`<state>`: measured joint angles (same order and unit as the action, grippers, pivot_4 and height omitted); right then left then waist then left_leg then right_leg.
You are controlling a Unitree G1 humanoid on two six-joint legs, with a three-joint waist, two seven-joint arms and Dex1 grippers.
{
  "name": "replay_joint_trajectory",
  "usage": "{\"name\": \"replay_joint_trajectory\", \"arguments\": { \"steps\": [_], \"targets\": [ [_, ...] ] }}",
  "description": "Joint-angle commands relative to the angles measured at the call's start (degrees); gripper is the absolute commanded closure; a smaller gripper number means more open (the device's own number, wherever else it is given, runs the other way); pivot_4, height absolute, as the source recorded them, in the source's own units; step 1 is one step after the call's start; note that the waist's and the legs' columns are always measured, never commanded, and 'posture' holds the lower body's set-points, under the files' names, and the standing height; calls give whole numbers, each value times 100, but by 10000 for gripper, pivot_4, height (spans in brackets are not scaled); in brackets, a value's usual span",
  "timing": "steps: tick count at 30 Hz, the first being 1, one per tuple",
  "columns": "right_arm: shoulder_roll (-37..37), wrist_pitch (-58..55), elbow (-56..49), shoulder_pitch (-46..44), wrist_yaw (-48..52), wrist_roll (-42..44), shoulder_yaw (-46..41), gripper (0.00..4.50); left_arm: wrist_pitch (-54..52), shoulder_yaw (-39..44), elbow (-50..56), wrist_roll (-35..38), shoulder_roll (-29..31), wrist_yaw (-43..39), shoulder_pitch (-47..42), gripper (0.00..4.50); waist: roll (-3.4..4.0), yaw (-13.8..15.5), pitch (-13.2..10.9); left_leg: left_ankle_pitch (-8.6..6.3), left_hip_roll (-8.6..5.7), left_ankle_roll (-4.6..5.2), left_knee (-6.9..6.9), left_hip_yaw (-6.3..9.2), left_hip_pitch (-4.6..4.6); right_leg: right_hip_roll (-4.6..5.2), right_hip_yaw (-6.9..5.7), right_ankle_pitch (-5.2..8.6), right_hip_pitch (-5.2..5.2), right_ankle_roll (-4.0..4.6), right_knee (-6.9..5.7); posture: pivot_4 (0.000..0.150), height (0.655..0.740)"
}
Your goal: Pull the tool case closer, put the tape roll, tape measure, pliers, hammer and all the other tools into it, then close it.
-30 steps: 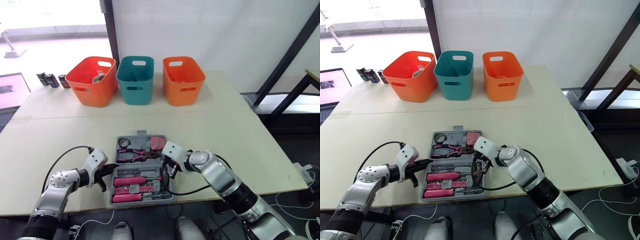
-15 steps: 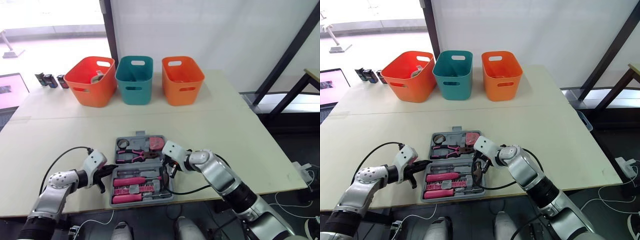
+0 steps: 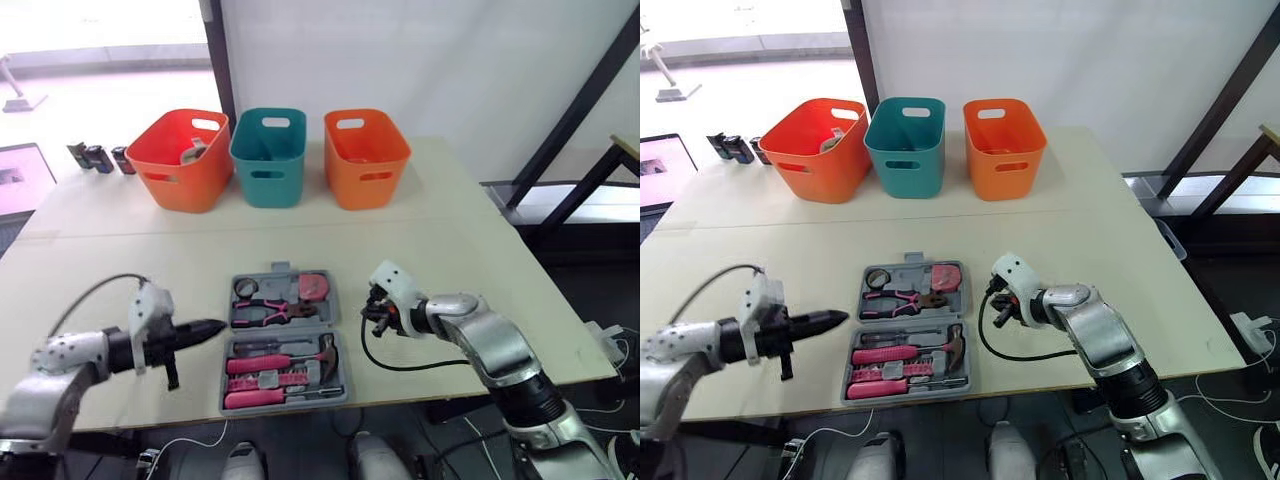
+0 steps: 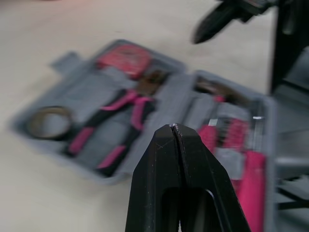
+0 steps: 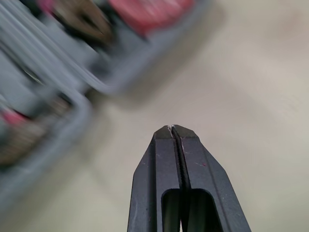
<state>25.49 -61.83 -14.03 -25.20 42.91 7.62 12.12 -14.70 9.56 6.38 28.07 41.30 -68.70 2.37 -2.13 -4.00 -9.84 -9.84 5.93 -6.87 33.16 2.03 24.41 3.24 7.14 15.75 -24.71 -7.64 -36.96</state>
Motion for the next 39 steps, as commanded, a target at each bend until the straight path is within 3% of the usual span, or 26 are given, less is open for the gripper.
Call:
{"name": "replay_joint_trajectory", "arguments": {
  "steps": [1,4,6,8,14,23,33,39],
  "targets": [
    [-242,-298,-211,-80,-177,364,-307,45000,391,-251,-260,-150,-124,-186,-29,44702,0,1,0,0,0,0,5,0,2,0,0,0,0,1,0,1500,7400],
    [-427,-482,-162,-166,-367,526,-408,45000,621,-494,-487,-326,-242,-242,-26,44702,0,6,0,0,-1,0,11,-1,3,1,2,-2,4,3,3,1500,7400],
    [-640,-637,-59,-272,-592,615,-567,39501,896,-714,-675,-539,-302,-312,44,45000,1,4,-1,0,-1,0,10,-1,3,1,3,-2,3,3,4,1500,7400],
    [-854,-864,16,-382,-737,772,-764,31164,1107,-831,-873,-720,-344,-285,68,45000,1,-4,0,0,-1,0,7,-1,3,1,2,-2,1,3,3,1500,7400],
    [-1248,-1373,423,-669,-1032,1149,-1272,429,1602,-1056,-1538,-1140,-421,-122,-59,45000,3,2,0,0,-1,0,5,-1,3,0,2,-2,1,3,1,1500,7400],
    [-1625,-1385,2390,-1470,-1310,1517,-2067,429,2303,-1385,-2023,-1684,-198,-171,-66,45000,18,-16,3,0,0,1,3,-1,-4,0,2,-2,2,3,-5,1500,7400],
    [-1753,-339,5297,-2502,-873,1482,-2042,429,2648,-1551,-2221,-1822,-32,-170,-146,45000,29,-47,7,1,0,2,-2,-2,-9,-2,2,-2,5,0,-10,1500,7400],
    [-2031,162,6586,-2981,-545,1883,-2656,429,2700,-1620,-2267,-1838,18,-186,-196,45000,39,-156,12,1,0,2,-2,-1,-23,-2,3,-1,20,-2,-11,1500,7400]
  ]
}}
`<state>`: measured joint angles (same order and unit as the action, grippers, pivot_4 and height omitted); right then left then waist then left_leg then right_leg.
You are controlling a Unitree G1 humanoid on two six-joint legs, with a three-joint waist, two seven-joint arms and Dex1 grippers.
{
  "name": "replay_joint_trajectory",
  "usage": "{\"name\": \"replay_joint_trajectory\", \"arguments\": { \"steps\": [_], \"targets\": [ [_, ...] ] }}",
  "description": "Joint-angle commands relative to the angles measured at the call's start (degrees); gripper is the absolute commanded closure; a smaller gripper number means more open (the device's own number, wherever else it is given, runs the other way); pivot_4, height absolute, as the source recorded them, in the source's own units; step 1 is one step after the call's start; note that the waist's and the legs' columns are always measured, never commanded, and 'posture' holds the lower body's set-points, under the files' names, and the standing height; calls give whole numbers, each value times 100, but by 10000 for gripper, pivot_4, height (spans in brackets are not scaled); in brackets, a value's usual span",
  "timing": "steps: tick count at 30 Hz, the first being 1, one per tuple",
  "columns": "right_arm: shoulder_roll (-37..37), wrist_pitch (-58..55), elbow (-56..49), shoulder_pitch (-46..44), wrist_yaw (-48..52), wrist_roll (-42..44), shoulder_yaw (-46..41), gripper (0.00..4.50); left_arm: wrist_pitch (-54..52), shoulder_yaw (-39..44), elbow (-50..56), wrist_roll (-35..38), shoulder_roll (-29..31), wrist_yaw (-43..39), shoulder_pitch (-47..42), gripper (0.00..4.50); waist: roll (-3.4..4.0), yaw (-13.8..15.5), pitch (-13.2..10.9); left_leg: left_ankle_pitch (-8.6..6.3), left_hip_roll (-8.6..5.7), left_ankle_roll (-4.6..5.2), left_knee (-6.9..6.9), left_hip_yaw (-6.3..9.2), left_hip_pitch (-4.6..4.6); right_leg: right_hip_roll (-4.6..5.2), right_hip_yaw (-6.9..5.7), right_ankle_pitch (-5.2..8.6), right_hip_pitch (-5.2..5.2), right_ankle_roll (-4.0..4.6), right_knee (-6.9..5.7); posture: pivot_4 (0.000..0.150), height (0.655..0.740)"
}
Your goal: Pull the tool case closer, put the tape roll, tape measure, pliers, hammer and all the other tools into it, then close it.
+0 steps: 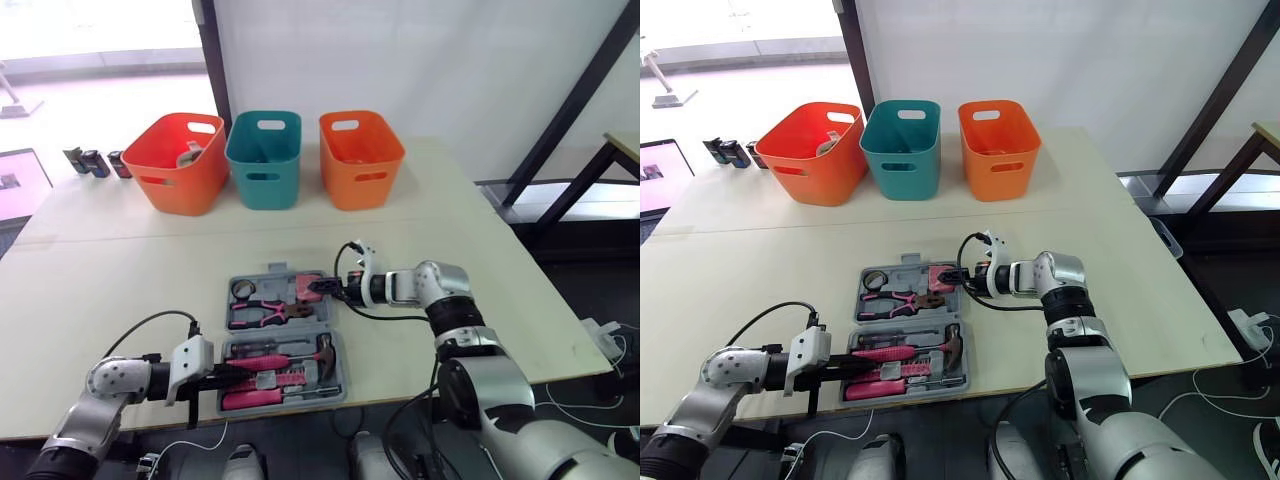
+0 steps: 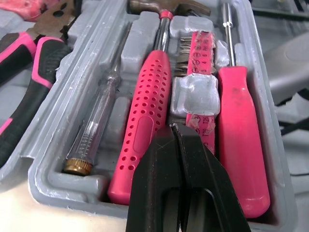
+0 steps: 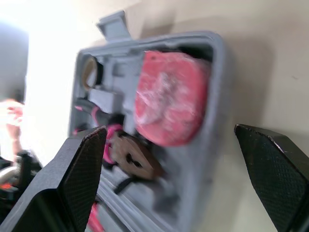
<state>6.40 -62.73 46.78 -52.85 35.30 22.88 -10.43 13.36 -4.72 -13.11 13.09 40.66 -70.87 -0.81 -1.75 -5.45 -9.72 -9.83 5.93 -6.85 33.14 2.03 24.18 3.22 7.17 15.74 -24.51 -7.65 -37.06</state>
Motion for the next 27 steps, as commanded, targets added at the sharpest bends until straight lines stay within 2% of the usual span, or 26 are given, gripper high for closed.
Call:
{"name": "replay_joint_trajectory", "arguments": {
  "steps": [1,5,11,24,27],
  "targets": [
    [-122,386,707,-269,232,417,-554,429,-95,-200,-325,-345,88,25,112,45000,0,-22,0,0,0,0,0,0,0,0,0,0,2,0,0,1500,7400],
    [-54,788,1062,-295,520,372,-652,429,-92,-216,-325,-341,105,19,86,45000,9,-49,1,0,0,0,0,0,-6,0,0,0,4,0,-2,1500,7400],
    [52,848,680,-100,1242,320,-295,429,-91,-217,-339,-326,127,22,68,45000,15,-40,-3,0,0,0,0,0,-6,0,2,1,4,-2,-2,1500,7400],
    [732,607,-1721,609,2372,320,1067,429,-286,-116,-85,-284,155,223,-52,45000,27,-9,-4,0,0,0,0,0,-3,0,2,3,1,-3,-2,1500,7400],
    [872,637,-2007,716,2480,300,1233,429,-671,75,333,45,162,278,4,45000,27,-6,-4,0,-1,0,0,0,-2,0,2,3,1,-3,-2,1500,7400]
  ]
}}
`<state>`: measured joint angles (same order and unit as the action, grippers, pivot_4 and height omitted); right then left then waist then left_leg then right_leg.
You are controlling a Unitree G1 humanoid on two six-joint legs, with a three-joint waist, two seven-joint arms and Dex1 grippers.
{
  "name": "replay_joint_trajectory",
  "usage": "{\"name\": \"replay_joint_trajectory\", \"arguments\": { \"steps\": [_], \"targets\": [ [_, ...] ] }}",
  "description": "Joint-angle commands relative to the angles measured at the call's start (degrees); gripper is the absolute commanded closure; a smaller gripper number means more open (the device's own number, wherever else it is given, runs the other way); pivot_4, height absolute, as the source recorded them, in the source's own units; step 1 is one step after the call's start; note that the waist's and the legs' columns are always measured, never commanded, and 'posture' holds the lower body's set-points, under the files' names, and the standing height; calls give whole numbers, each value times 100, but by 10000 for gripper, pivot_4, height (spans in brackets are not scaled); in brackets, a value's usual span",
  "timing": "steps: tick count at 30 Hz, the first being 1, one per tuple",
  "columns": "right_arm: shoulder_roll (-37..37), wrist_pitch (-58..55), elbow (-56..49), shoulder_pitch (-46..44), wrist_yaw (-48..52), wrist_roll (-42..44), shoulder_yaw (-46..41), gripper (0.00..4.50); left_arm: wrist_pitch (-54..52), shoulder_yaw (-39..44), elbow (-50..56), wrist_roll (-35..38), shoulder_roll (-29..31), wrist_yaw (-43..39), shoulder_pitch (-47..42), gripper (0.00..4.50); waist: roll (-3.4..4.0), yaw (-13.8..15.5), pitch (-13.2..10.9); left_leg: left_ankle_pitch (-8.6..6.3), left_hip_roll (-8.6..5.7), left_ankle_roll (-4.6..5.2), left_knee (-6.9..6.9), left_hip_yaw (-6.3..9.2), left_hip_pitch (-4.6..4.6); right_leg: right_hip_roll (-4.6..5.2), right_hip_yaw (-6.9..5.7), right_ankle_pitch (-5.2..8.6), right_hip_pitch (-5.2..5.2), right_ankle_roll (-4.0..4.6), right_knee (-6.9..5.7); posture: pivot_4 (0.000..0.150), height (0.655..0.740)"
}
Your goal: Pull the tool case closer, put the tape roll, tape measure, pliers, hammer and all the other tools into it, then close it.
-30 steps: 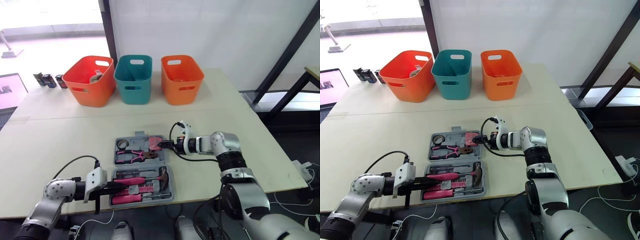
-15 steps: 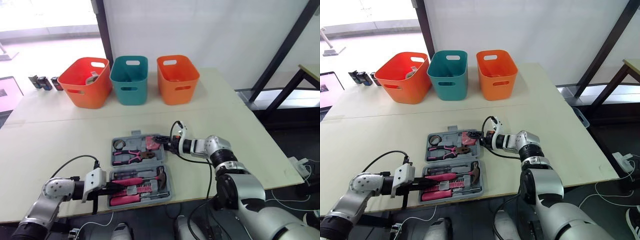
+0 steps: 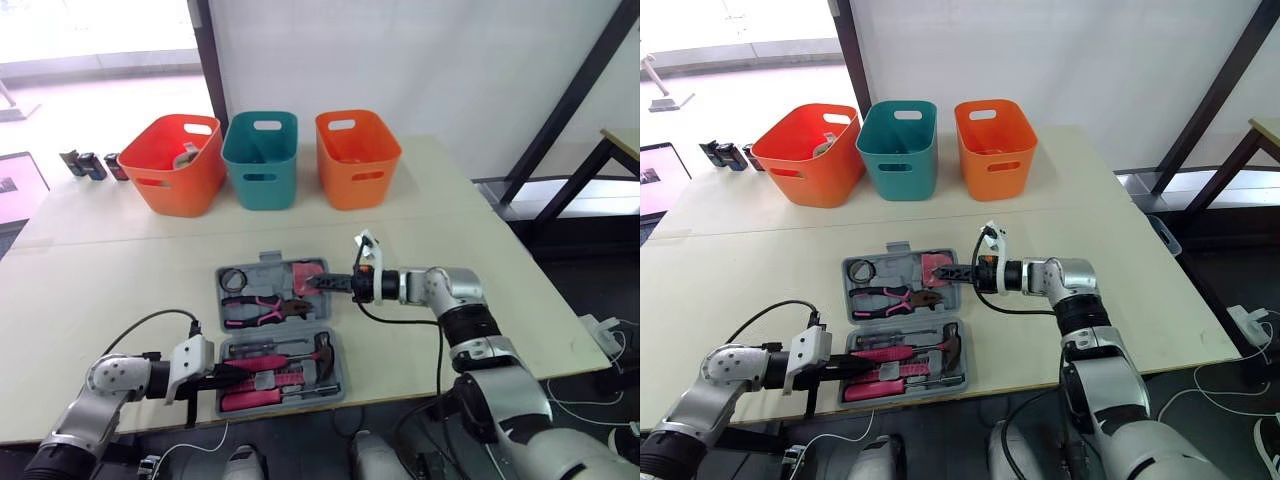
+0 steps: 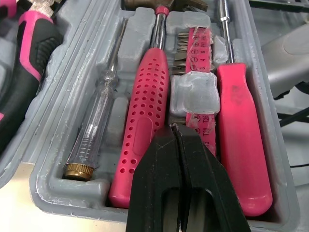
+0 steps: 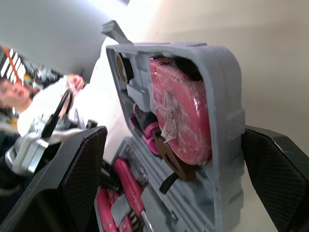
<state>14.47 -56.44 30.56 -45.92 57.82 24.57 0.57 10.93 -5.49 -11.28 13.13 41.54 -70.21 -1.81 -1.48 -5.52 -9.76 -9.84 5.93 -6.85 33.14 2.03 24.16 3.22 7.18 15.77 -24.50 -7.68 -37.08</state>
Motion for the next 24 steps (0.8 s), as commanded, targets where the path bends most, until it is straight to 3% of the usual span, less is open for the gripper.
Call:
{"name": "replay_joint_trajectory", "arguments": {
  "steps": [1,11,18,22,24],
  "targets": [
    [107,17,-454,42,252,127,171,429,-578,224,320,150,87,234,136,45000,0,-3,0,0,0,0,0,0,1,0,0,0,0,0,0,1500,7400],
    [223,149,-438,-2,351,232,134,429,-1806,894,1730,907,260,508,703,45000,-8,0,-9,0,0,0,-3,1,30,0,0,4,-25,-6,3,1500,7400],
    [258,308,-461,-69,522,265,159,429,-3205,2014,2265,2253,378,737,909,45000,-12,-14,-12,0,0,-1,-2,1,30,0,0,4,-26,-6,2,1500,7400],
    [422,296,-1034,87,461,182,358,429,-3674,2619,2369,2675,735,418,1262,45000,-12,-24,-19,-1,0,-1,-5,1,30,0,0,5,-30,-6,3,1500,7400],
    [626,34,-1841,356,439,299,486,429,-3895,2859,2435,2871,876,309,1398,45000,-16,0,-27,-1,0,-1,-8,0,35,0,0,6,-35,-6,3,1500,7400]
  ]
}}
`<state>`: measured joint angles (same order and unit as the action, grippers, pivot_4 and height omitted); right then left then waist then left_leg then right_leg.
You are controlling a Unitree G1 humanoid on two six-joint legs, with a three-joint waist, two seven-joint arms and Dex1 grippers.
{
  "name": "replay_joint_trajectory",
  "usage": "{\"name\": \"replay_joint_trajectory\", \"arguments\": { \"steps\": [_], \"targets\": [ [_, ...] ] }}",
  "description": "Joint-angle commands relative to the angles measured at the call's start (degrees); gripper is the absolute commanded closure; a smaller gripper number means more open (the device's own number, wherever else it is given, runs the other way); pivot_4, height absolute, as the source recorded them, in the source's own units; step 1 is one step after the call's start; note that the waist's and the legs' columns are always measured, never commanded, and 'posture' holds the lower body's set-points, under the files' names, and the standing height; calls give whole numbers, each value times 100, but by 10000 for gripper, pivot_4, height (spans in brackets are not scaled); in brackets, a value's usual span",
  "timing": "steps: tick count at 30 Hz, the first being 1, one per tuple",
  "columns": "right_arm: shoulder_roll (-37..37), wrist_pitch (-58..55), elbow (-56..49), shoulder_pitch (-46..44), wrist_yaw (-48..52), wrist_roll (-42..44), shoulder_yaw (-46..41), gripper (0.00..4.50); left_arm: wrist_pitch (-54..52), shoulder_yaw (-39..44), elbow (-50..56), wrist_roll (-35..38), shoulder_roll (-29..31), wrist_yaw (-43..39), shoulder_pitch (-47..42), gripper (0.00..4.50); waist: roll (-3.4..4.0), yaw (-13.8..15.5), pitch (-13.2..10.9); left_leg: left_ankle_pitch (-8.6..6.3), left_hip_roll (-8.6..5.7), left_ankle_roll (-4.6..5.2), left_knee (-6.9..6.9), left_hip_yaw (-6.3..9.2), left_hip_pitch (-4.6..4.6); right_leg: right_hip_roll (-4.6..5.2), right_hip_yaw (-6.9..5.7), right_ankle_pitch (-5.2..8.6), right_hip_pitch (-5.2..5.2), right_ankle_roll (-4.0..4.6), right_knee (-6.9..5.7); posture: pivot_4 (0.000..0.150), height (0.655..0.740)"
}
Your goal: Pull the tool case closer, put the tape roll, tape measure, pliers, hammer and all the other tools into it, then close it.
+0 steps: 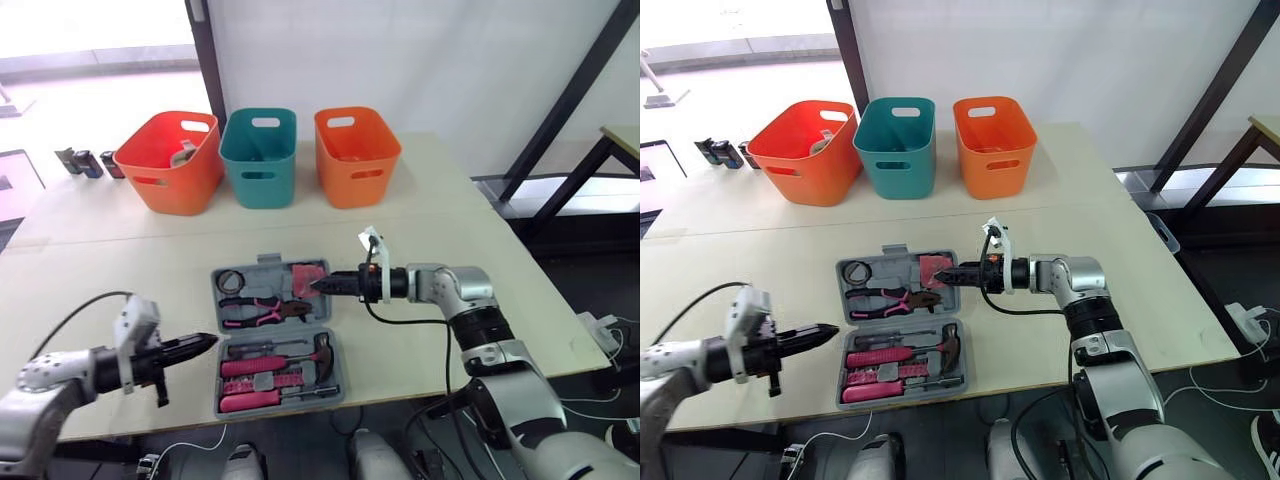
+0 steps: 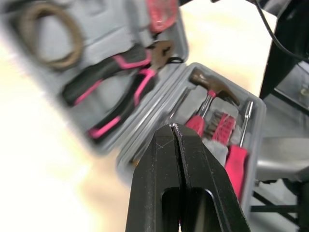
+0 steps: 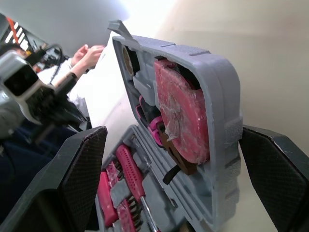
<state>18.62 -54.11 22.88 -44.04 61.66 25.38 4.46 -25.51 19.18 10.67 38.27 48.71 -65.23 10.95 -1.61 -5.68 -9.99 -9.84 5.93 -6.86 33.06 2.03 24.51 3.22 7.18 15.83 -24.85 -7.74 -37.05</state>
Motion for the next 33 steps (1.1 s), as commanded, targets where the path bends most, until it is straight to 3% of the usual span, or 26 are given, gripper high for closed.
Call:
{"name": "replay_joint_trajectory", "arguments": {
  "steps": [1,6,9,13,16,23,33],
  "targets": [
    [341,-370,-1556,335,46,313,147,429,-280,469,257,375,198,-230,175,45000,-8,35,-8,0,0,-1,-1,0,4,0,0,1,-2,0,1,1500,7400],
    [2050,-1780,-5652,2014,268,1761,116,429,-287,759,241,311,401,-520,432,45000,-11,187,-9,-5,0,-1,-8,0,32,2,0,20,-27,5,10,1500,7400],
    [2769,-1912,-6604,2788,124,2239,-491,429,-373,838,337,401,417,-586,471,45000,-20,205,-9,-13,0,-6,-6,0,33,2,-1,34,-30,11,10,1500,7400],
    [2649,-1724,-6411,2751,-577,2613,-1773,429,-381,909,374,410,386,-649,491,45000,-54,147,-25,-17,-1,-13,27,-5,18,8,1,5,-31,52,17,1500,7400],
    [2858,-826,-6254,3061,-674,2068,-2234,429,-377,958,373,412,374,-575,420,45000,-61,161,-25,-27,-2,-29,24,3,-20,8,-2,-10,-22,77,81,1500,7400],
    [3528,632,-5838,4091,-142,1363,-2617,429,-157,1112,301,212,422,-448,185,45000,-75,198,-22,-47,-33,-7,18,-10,5,42,0,-30,25,106,141,1500,7400],
    [3694,1330,-5592,4200,7,1224,-2289,429,-140,1075,409,110,524,-568,194,45000,-73,173,-24,-60,-24,17,24,-2,-14,28,-1,-11,19,62,88,1500,7400]
  ]
}}
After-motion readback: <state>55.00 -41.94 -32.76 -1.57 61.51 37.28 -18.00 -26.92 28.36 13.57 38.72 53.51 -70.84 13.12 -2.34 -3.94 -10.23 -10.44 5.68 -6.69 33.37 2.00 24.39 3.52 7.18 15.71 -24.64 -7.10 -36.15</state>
